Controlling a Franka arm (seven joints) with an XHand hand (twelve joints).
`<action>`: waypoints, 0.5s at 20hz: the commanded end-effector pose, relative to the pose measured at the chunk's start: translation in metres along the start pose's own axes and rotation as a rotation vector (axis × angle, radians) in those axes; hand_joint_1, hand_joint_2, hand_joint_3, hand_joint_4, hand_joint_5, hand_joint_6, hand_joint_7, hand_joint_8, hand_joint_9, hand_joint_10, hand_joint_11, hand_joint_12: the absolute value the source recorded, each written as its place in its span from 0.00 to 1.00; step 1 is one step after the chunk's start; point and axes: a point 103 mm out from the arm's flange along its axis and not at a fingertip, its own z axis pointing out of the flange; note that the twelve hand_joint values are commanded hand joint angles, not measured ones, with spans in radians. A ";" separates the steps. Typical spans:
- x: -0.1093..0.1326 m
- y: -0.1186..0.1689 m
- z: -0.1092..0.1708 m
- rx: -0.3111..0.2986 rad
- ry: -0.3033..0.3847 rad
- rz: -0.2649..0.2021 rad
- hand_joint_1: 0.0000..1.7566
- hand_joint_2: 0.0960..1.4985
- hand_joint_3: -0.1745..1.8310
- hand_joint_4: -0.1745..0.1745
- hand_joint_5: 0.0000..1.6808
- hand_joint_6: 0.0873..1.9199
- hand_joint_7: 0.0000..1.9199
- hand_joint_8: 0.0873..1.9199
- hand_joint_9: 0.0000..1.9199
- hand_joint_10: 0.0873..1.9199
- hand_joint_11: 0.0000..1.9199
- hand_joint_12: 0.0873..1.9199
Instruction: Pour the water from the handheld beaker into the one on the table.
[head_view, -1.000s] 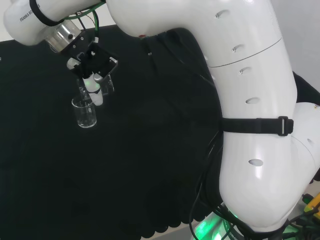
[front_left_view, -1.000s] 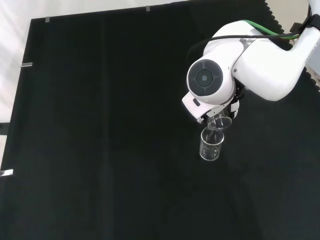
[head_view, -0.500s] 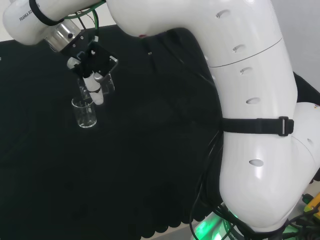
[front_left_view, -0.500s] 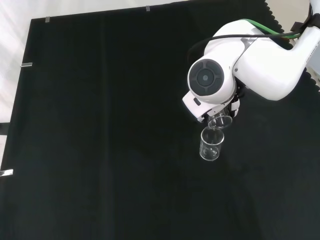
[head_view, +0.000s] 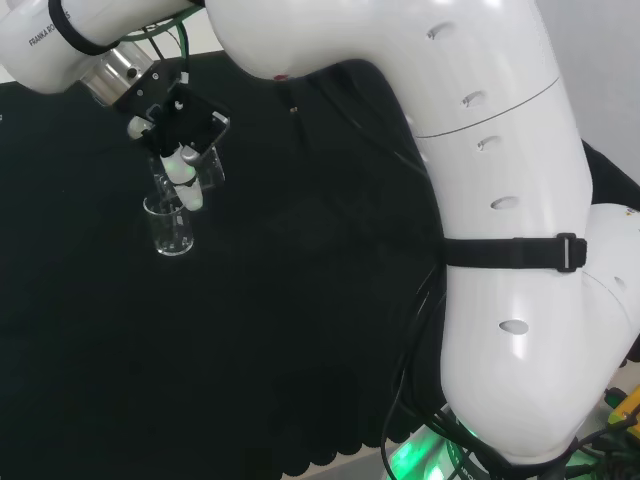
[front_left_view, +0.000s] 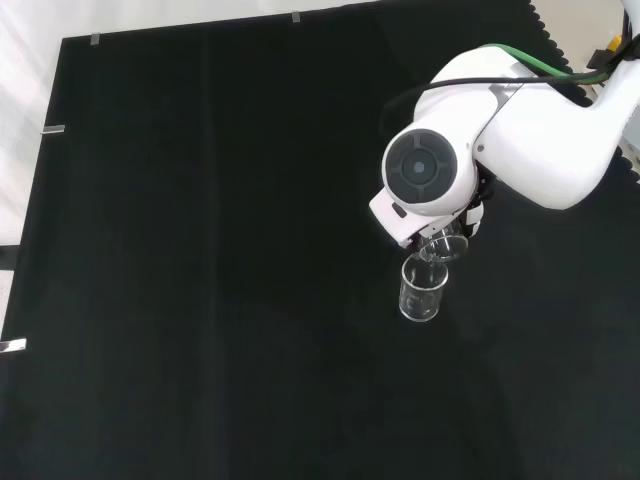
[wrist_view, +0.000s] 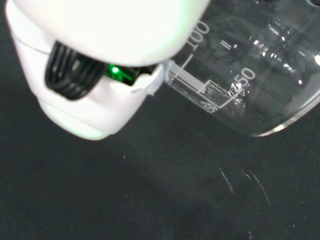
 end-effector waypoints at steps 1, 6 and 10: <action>0.004 0.000 -0.002 0.003 -0.002 -0.006 0.76 0.29 0.52 0.00 0.80 0.28 0.74 0.26 0.87 0.21 0.68 0.32; 0.005 0.001 -0.002 -0.029 0.003 -0.056 0.76 0.29 0.52 0.00 0.80 0.28 0.74 0.26 0.87 0.21 0.68 0.32; 0.004 0.001 -0.001 -0.010 -0.013 -0.024 0.76 0.29 0.52 0.00 0.80 0.28 0.74 0.26 0.87 0.21 0.68 0.32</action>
